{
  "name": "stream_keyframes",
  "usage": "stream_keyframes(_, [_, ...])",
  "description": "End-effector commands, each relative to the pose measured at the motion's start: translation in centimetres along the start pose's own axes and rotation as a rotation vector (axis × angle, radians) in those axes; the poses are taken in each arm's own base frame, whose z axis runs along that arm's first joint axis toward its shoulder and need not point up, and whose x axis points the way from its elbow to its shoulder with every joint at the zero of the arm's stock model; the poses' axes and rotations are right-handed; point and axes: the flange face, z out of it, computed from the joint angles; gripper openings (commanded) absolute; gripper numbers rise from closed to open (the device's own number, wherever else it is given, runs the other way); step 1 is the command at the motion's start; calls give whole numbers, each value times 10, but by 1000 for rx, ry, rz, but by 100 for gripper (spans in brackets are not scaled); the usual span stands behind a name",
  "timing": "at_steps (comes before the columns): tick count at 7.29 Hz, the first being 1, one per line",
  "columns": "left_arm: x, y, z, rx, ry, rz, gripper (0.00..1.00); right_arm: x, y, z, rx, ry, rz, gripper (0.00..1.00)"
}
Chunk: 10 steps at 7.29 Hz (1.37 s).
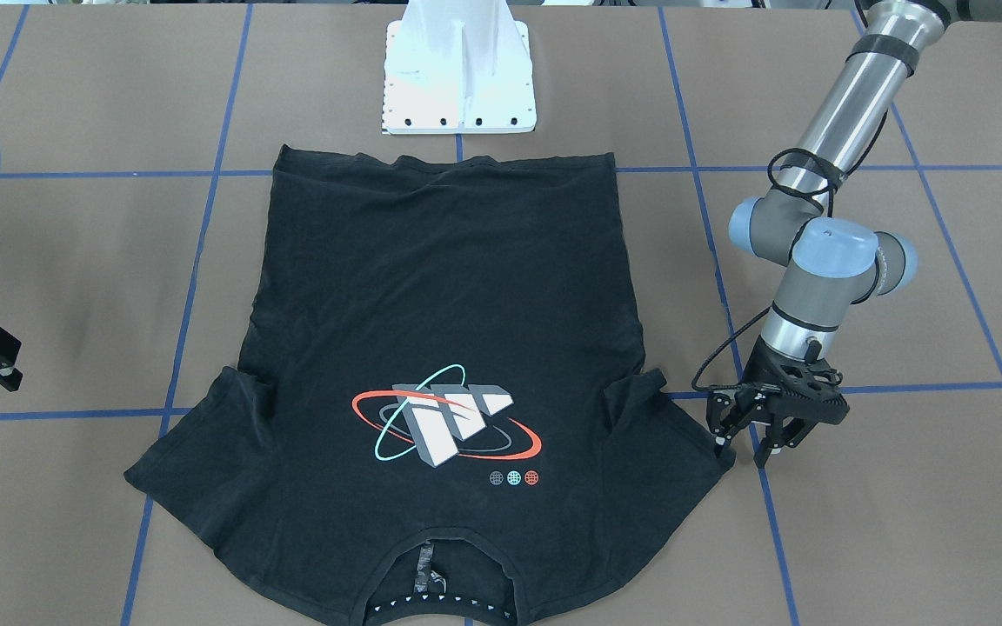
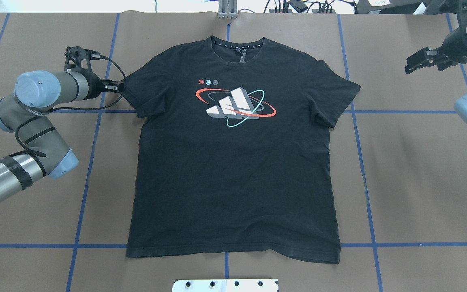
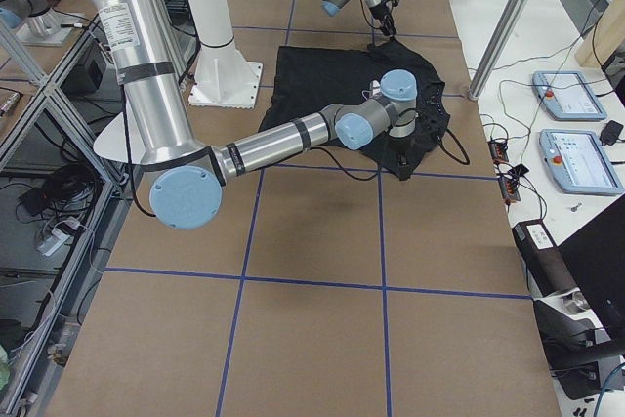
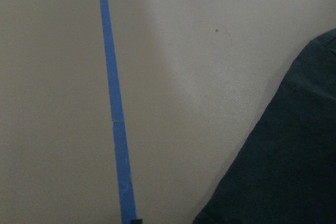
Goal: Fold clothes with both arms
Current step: 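Move the left gripper toward the shirt's shoulder nearest it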
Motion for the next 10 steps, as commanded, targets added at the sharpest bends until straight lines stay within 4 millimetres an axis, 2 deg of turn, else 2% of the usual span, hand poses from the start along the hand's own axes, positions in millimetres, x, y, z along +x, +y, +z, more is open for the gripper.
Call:
stream_keyframes(1, [2, -1, 0, 1, 2, 0, 59, 1, 0, 0, 0, 2, 2, 99])
stream_keyframes(3, [7, -3, -1, 4, 10, 2, 59, 1, 0, 1, -1, 1, 1, 99])
stream_keyframes(6, [15, 8, 4, -12, 16, -13, 52, 0, 0, 0, 0, 1, 0, 99])
stream_keyframes(7, [16, 10, 4, -15, 17, -12, 39, 1, 1, 1, -2, 2, 2, 99])
stream_keyframes(8, [17, 10, 3, -14, 19, -12, 10, 2, 1, 0, 0, 2, 2, 99])
stream_keyframes(9, [16, 10, 2, -14, 19, -12, 0, 1, 1, 1, -1, 1, 1, 99])
stream_keyframes(10, [14, 11, 2, -14, 17, -12, 0, 2, 1, 0, 0, 2, 2, 99])
